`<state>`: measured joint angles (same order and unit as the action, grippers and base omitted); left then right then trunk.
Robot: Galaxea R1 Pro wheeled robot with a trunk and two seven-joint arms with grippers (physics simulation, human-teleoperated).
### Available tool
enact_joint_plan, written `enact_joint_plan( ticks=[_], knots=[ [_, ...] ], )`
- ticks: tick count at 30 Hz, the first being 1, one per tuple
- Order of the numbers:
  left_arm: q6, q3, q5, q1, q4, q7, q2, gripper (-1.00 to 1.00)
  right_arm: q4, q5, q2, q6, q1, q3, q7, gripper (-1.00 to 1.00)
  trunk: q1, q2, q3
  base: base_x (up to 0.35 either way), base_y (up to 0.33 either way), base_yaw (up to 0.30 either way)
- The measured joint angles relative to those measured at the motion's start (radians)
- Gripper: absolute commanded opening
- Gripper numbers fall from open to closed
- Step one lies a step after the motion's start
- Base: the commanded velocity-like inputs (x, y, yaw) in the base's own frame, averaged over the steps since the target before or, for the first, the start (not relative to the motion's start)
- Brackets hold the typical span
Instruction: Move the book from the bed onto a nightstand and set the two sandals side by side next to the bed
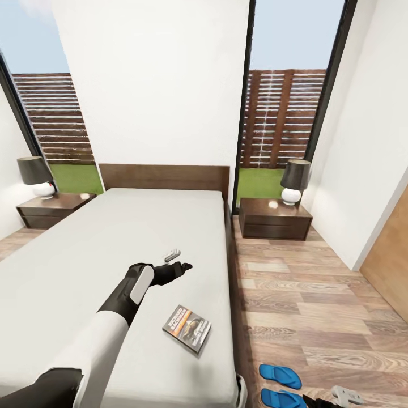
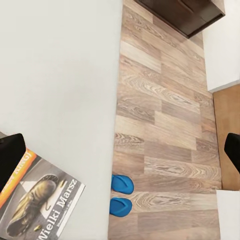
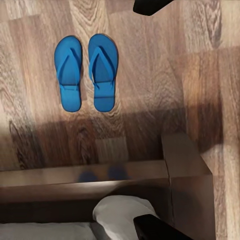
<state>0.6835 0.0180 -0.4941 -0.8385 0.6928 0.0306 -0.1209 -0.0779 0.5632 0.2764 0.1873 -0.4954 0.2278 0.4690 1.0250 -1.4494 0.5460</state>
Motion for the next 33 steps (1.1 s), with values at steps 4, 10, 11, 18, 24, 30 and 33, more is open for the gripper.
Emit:
enact_joint_plan(
  ticks=[4,10,11,18,24,30,33],
  knots=[
    [0.0,0.0,0.0,0.0,0.0,0.0,0.0,1.0,0.0,0.0,0.0,0.0,0.0,0.0,0.0,1.0,0.0,0.0,0.0,0.006,0.0,-0.033],
    [0.001,0.0,-0.001,0.0,0.0,0.0,0.0,1.0,0.0,0.0,0.0,0.0,0.0,0.0,0.0,1.0,0.0,0.0,-0.003,0.0,0.0,-0.192],
    [0.001,0.0,-0.001,0.0,0.0,0.0,0.0,1.0,0.001,0.0,0.0,0.0,0.0,0.0,0.0,1.0,0.0,0.0,-0.003,0.0,0.0,-0.05],
    [0.0,0.0,0.0,0.0,0.0,0.001,0.0,1.0,0.0,0.0,0.0,0.0,0.0,0.0,0.0,1.0,0.0,0.0,-0.003,0.101,0.0,-0.01],
    [-0.001,0.0,0.0,0.0,0.0,0.001,0.0,1.0,0.0,0.0,0.0,0.0,0.0,0.0,0.0,1.0,0.0,0.0,-0.003,0.056,0.0,0.0],
    [-0.002,0.0,0.0,0.0,0.0,0.001,0.0,1.0,0.0,0.0,0.0,0.0,0.0,0.0,0.0,1.0,0.0,0.0,-0.003,0.198,0.0,0.0],
    [-0.002,0.0,0.0,0.0,0.0,0.001,0.0,1.0,0.0,0.0,0.0,0.0,0.0,0.0,0.0,1.0,0.0,0.0,-0.003,0.184,0.0,0.0]
  ],
)
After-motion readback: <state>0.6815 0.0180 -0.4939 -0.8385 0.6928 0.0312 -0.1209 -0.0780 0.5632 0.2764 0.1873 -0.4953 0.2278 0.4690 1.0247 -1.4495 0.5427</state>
